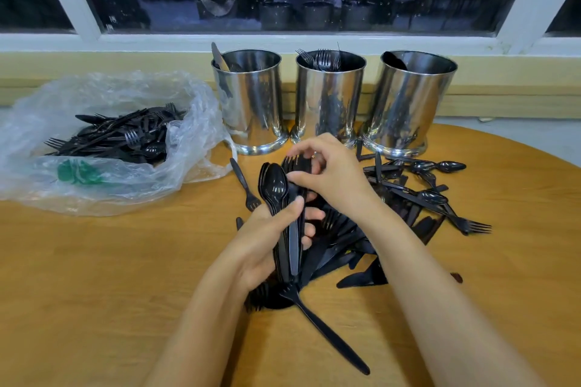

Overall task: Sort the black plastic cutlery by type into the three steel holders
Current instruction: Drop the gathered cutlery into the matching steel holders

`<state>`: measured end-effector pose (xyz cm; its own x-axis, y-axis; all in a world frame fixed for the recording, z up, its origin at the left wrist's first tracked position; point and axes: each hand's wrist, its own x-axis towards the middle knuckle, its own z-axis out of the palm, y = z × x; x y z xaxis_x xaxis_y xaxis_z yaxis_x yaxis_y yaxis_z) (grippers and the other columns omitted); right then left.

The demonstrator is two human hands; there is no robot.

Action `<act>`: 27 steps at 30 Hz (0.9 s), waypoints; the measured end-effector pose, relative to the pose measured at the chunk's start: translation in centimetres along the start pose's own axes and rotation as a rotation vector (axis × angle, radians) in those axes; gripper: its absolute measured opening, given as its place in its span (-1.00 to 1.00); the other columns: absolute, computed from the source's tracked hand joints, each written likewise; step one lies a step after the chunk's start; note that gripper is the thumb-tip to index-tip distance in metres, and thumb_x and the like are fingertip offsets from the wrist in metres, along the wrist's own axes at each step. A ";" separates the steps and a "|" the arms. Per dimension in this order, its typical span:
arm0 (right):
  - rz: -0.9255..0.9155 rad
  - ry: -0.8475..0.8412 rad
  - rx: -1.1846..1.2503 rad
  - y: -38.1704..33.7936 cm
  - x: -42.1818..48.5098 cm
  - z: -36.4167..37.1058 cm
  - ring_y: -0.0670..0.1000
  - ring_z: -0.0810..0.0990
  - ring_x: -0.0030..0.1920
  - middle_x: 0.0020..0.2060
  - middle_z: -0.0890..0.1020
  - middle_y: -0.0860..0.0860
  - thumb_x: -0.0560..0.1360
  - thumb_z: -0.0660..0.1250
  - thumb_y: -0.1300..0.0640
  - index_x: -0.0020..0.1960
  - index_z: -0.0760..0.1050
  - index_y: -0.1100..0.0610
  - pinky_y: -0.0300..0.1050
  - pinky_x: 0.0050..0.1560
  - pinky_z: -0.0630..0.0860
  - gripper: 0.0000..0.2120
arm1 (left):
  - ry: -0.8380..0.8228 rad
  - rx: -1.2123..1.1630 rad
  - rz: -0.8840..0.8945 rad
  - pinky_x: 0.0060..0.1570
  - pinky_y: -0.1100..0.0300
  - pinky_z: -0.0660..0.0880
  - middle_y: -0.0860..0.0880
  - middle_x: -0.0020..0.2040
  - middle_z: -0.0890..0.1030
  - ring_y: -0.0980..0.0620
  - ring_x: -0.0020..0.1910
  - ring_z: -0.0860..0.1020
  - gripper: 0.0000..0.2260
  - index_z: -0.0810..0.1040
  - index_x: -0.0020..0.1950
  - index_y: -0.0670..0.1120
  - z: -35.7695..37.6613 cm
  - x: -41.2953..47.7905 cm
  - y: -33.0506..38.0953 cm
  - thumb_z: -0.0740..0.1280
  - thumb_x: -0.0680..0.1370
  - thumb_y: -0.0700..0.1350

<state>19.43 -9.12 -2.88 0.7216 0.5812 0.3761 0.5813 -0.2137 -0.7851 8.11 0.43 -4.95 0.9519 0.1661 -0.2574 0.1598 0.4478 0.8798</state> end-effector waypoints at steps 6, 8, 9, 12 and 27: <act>0.097 0.083 -0.036 0.7 0.2 -3.8 -0.12 0.41 -0.30 -0.13 0.51 -0.06 0.45 0.47 0.20 0.02 0.58 0.04 -0.41 -0.16 0.41 -0.82 | 0.248 -0.026 0.177 -0.47 0.30 0.37 0.01 -0.32 0.59 0.12 -0.45 0.41 -0.83 0.54 0.15 -0.15 -1.6 0.7 0.5 0.19 0.67 -0.15; 0.208 -0.160 -0.110 1.3 -0.1 -5.7 -0.09 0.44 -0.26 -0.10 0.57 -0.04 0.44 0.48 0.20 0.06 0.60 0.06 -0.26 -0.10 0.49 -0.78 | 0.302 -0.059 0.194 -0.47 0.30 0.38 0.00 -0.30 0.58 0.11 -0.45 0.41 -0.83 0.53 0.15 -0.14 -2.1 0.8 0.7 0.18 0.67 -0.15; 0.258 -0.286 -0.151 1.6 -0.3 -6.5 -0.07 0.47 -0.23 -0.06 0.59 -0.04 0.43 0.49 0.19 0.09 0.61 0.03 -0.18 -0.05 0.52 -0.74 | 0.318 -0.072 0.195 -0.47 0.29 0.39 -0.01 -0.28 0.57 0.10 -0.44 0.41 -0.83 0.53 0.15 -0.14 -2.2 0.9 0.7 0.18 0.67 -0.14; 0.302 -0.493 -0.280 2.1 -0.7 -7.0 -0.09 0.47 -0.14 0.05 0.55 -0.09 0.40 0.52 0.15 0.15 0.59 -0.07 -0.17 -0.01 0.49 -0.65 | 0.338 -0.081 0.190 -0.48 0.29 0.40 -0.03 -0.26 0.57 0.10 -0.44 0.42 -0.83 0.53 0.16 -0.14 -2.3 1.0 0.6 0.18 0.67 -0.14; 0.140 -0.438 -0.263 3.3 -0.6 -3.9 -0.08 0.49 -0.04 -0.02 0.55 -0.04 0.45 0.47 0.19 -0.14 0.65 0.02 -0.29 -0.05 0.36 -0.92 | 0.359 -0.066 0.179 -0.47 0.29 0.43 -0.02 -0.25 0.57 0.10 -0.41 0.42 -0.81 0.53 0.18 -0.13 -2.3 1.2 0.3 0.18 0.67 -0.12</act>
<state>22.34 -13.25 -3.80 0.6075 0.7943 -0.0085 0.6055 -0.4700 -0.6422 8.70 2.75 -5.87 0.8092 0.5380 -0.2361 -0.0286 0.4374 0.8988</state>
